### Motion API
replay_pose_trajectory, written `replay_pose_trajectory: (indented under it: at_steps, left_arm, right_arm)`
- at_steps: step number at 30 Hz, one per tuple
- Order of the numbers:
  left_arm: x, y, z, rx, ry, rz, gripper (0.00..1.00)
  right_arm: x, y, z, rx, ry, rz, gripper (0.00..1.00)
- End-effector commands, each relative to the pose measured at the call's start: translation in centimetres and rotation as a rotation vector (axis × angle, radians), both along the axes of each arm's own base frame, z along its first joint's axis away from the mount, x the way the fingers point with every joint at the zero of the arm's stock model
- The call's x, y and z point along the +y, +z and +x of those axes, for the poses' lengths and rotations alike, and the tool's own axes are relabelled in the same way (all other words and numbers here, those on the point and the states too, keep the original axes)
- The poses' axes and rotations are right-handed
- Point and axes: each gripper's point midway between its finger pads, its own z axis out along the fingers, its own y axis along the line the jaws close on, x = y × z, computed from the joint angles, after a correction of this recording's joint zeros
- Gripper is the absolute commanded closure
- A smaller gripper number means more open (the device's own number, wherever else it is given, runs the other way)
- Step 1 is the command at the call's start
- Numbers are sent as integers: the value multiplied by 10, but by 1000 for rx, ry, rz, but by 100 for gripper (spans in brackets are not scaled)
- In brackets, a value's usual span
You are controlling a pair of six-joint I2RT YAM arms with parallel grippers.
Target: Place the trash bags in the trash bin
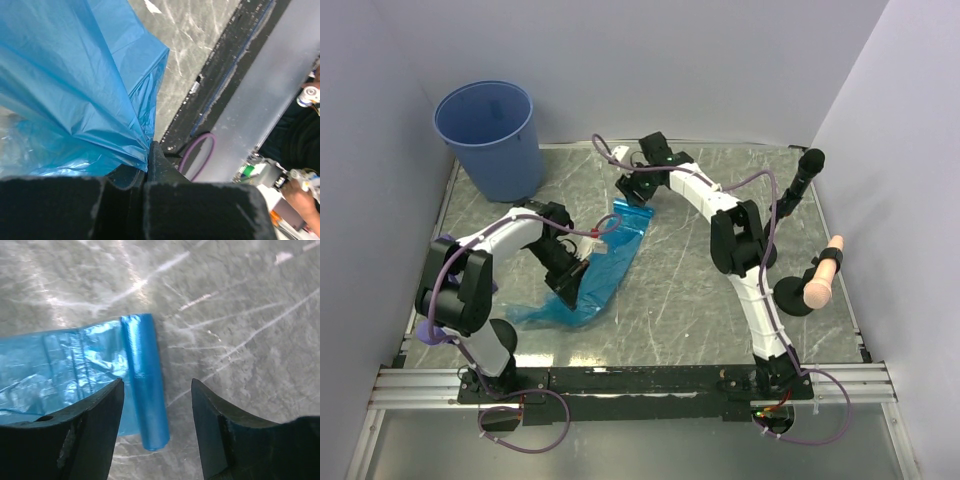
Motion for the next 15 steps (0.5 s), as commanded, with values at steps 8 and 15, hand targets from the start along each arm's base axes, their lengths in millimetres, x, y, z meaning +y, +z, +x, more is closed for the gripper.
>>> replay_pose_trajectory:
  at_steps: [8,15]
  left_arm:
    - [1,9,23,-110,40,-11,99]
    - [-1,19,32,-174,60,-52,99]
  right_arm:
    - [15,-35,-34,95,61,-127,41]
    - [6,-40,-9,47,-65,-177,43]
